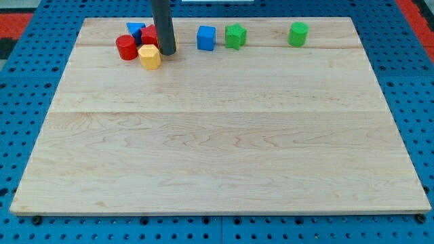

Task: Slide the red circle to the left

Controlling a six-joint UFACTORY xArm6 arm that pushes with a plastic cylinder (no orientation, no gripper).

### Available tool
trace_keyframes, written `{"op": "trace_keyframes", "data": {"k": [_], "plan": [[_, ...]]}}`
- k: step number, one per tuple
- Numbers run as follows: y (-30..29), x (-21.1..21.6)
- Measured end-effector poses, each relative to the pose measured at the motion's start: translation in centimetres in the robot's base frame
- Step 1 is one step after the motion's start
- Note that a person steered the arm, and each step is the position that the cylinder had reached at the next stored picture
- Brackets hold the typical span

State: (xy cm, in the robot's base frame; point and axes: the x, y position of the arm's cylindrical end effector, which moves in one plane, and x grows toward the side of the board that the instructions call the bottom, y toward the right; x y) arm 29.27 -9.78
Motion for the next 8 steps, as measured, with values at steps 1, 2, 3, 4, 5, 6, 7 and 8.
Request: {"op": "trace_keyframes", "data": {"k": [1, 2, 3, 4, 5, 6, 7, 8], "plan": [[0.0, -0.1], [0.0, -0.5], [0.2, -1.1], [0.2, -1.1], [0.3, 0.3], [-1.4, 1.6], [-3.8, 1.6], [-4.1, 1.4]]}}
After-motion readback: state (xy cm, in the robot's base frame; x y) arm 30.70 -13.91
